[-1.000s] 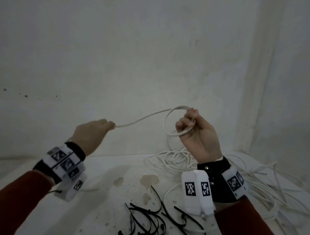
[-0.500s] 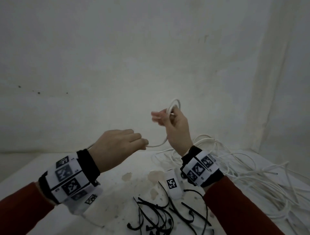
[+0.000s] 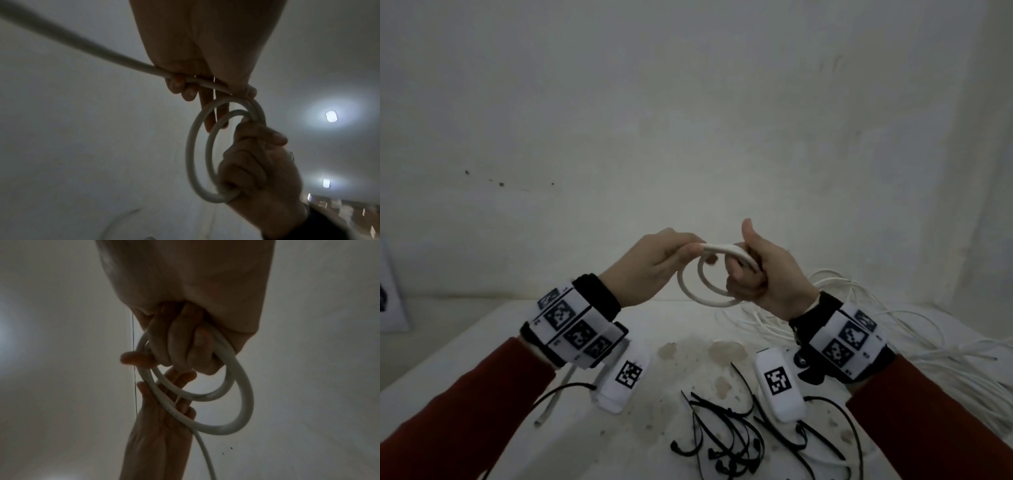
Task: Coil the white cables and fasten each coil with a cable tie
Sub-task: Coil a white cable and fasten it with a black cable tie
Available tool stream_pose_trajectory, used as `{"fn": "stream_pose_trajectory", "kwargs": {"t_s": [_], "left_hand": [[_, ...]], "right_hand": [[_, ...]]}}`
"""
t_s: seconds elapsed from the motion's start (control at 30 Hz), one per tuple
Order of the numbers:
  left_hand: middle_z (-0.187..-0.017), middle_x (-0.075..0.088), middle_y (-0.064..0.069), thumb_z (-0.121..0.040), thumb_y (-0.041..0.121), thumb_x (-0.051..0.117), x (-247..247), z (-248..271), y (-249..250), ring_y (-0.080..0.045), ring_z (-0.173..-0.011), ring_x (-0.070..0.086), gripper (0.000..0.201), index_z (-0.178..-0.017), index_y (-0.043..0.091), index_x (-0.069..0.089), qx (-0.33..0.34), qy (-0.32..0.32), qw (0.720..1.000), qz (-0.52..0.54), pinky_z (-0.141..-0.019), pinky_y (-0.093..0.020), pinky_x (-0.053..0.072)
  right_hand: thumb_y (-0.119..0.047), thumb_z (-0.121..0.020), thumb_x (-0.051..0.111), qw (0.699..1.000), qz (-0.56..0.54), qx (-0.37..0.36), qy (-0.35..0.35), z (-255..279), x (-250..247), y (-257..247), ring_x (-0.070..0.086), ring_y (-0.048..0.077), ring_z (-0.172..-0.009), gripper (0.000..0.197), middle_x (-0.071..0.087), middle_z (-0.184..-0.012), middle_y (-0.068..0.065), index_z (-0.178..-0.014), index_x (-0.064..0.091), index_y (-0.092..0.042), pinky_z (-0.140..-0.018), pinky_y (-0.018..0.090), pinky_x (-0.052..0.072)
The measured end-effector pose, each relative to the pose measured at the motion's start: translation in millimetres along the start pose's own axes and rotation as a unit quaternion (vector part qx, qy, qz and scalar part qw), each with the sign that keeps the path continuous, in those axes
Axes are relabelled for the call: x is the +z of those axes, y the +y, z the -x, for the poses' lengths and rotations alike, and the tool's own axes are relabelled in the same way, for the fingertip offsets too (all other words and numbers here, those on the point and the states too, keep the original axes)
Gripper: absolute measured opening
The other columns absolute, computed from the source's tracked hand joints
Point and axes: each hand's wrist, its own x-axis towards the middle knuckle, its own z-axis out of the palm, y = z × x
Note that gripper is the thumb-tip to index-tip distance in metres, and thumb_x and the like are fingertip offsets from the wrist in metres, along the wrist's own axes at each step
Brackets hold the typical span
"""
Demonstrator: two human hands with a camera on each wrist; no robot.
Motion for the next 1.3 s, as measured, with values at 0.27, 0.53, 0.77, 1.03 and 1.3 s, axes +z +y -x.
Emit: {"fn": "stream_pose_trajectory", "kwargs": {"t_s": [0.27, 0.53, 0.77, 1.03, 1.3], "left_hand": [[-0.059, 0.039, -0.002, -0.098, 0.033, 0.032, 11, -10, 19, -0.016, -0.057, 0.048, 0.039, -0.072, 0.007, 0.045, -0.125, 0.017, 0.952, 0.280, -0.070, -0.026, 0.052], [-0.044, 0.040, 0.001, -0.100, 0.044, 0.034, 24, -16, 26, -0.015, -0.041, 0.038, 0.067, -0.056, -0.003, 0.053, -0.204, 0.176, 0.946, 0.178, -0.047, -0.031, 0.036], [-0.042, 0.031, 0.005, -0.089, 0.061, 0.029, 17, -20, 22, -0.013, -0.040, 0.033, 0.063, -0.055, 0.010, 0.041, -0.228, 0.085, 0.918, 0.313, -0.049, -0.025, 0.042], [-0.036, 0.030, 0.004, -0.097, 0.052, 0.023, 30, -13, 29, -0.015, -0.032, 0.035, 0.062, -0.051, 0.014, 0.037, -0.278, 0.145, 0.883, 0.349, -0.040, -0.023, 0.039], [-0.039, 0.023, 0.004, -0.083, 0.073, 0.015, 26, -14, 16, -0.011, -0.033, 0.023, 0.073, -0.047, 0.015, 0.039, -0.300, 0.048, 0.821, 0.483, -0.039, -0.021, 0.030]], "right_hand": [[-0.046, -0.088, 0.047, 0.993, -0.018, -0.024, 0.116, -3, 13, 1, 0.035, 0.021, -0.048, 0.052, 0.035, -0.041, 0.000, -0.045, 0.047, -0.017, -0.064, 0.031, 0.041], [-0.062, -0.084, 0.043, 1.000, -0.011, 0.019, 0.000, -1, 27, -5, 0.031, 0.014, -0.035, 0.056, 0.029, -0.033, -0.003, -0.064, 0.052, -0.010, -0.060, 0.032, 0.045], [-0.047, -0.091, 0.038, 0.995, -0.087, -0.014, 0.034, -1, 23, -8, 0.023, 0.009, -0.031, 0.046, 0.025, -0.037, -0.006, -0.069, 0.050, -0.009, -0.043, 0.023, 0.033], [-0.039, -0.098, 0.034, 0.978, -0.208, 0.016, -0.011, 5, 20, 3, 0.025, 0.007, -0.031, 0.044, 0.026, -0.035, -0.008, -0.071, 0.055, -0.010, -0.044, 0.022, 0.034], [-0.030, -0.093, 0.037, 0.971, -0.234, 0.020, 0.041, 9, 21, 9, 0.028, 0.012, -0.041, 0.039, 0.019, -0.043, -0.005, -0.065, 0.055, -0.009, -0.054, 0.026, 0.041]]}}
